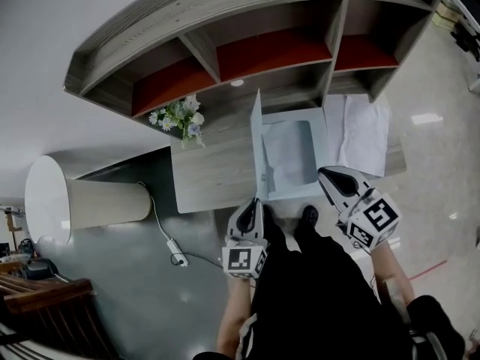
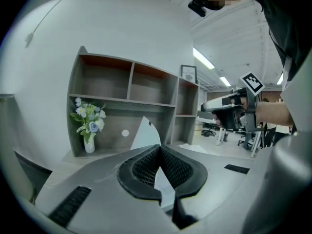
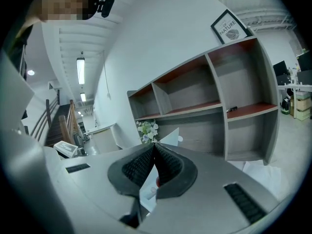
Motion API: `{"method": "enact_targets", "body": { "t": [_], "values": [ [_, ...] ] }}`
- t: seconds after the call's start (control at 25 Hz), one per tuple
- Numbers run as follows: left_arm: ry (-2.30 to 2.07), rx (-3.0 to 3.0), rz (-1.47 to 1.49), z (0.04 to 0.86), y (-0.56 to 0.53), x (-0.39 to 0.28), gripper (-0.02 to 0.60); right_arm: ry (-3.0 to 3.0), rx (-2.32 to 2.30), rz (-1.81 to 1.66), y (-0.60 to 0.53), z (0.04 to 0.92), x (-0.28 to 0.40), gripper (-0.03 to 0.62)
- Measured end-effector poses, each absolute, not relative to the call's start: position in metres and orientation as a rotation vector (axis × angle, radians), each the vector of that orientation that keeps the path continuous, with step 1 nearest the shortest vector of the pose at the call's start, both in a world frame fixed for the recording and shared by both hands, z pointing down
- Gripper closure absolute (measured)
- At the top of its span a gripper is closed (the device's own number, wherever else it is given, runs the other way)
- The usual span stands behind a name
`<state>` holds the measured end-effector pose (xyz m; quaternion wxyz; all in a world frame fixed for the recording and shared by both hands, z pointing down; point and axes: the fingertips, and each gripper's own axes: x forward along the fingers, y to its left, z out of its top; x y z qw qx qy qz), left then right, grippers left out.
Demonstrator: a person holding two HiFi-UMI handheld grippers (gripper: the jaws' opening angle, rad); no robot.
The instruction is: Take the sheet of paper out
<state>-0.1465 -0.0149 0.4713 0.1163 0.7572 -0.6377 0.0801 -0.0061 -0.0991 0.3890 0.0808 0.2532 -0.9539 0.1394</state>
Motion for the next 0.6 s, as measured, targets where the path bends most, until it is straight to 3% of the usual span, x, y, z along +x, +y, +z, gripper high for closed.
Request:
{"method": "enact_targets", "body": {
  "t": [0.6],
  "values": [
    [-1.907, 2.107, 0.225, 0.48, 0.004, -0.201, 0.569, -2.674, 0.73, 0.351, -0.106, 0.443, -0.069, 0.58]
  ]
}}
